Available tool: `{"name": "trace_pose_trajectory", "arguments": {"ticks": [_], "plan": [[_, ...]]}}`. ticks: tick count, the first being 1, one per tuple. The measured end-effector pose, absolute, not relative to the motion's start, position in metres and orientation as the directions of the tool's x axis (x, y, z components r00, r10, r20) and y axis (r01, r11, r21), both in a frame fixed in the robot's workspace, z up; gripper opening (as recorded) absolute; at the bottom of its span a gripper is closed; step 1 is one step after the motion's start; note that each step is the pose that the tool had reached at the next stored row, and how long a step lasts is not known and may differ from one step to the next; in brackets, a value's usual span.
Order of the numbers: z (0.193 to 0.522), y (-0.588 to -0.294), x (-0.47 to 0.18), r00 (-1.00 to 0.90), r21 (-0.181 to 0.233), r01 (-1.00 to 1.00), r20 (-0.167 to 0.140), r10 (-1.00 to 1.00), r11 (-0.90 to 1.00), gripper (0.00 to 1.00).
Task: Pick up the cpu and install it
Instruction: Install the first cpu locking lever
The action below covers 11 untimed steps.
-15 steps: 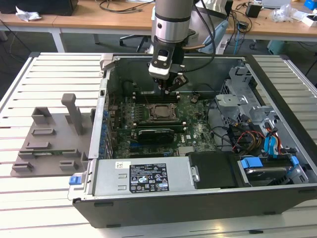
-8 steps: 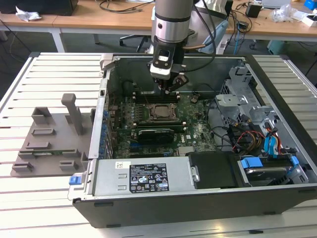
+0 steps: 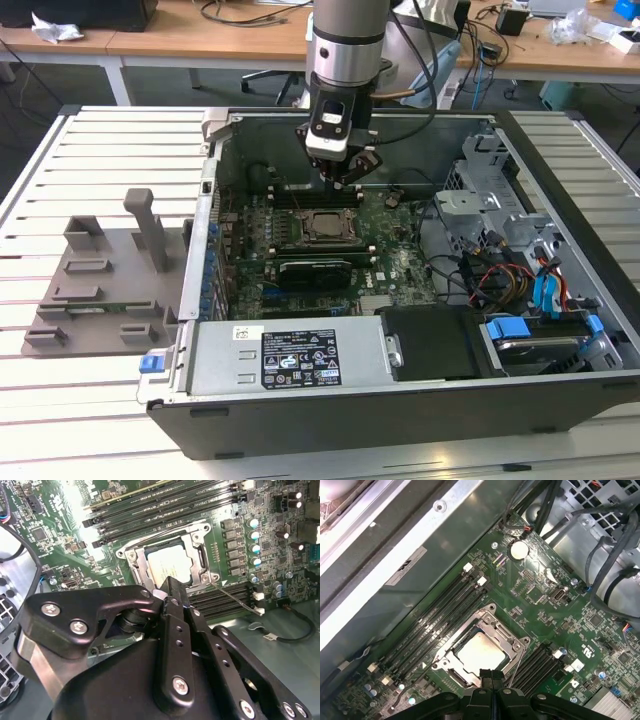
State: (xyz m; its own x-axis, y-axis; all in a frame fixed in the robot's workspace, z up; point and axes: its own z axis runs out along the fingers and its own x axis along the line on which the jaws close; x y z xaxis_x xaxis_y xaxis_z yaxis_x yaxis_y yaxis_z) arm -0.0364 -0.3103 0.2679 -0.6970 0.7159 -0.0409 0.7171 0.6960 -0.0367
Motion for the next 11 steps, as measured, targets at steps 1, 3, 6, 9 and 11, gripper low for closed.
{"name": "trace_pose_trajectory", "arguments": {"ticks": [1,3,6,9,11], "plan": [[0.2678,-0.3103,-0.0364,-0.701,-0.037,0.714,-0.041,0.712,0.700,0.11],[0.2679,-0.3103,-0.0364,-0.705,-0.037,0.709,-0.041,0.708,0.704,0.11],[0.2679,-0.3103,-0.0364,-0.718,-0.037,0.696,-0.041,0.694,0.717,0.11],[0.2679,-0.3103,-0.0364,-0.726,-0.037,0.688,-0.041,0.686,0.725,0.11],[0.2679,-0.3103,-0.0364,-0.732,-0.037,0.682,-0.041,0.680,0.731,0.11]]}}
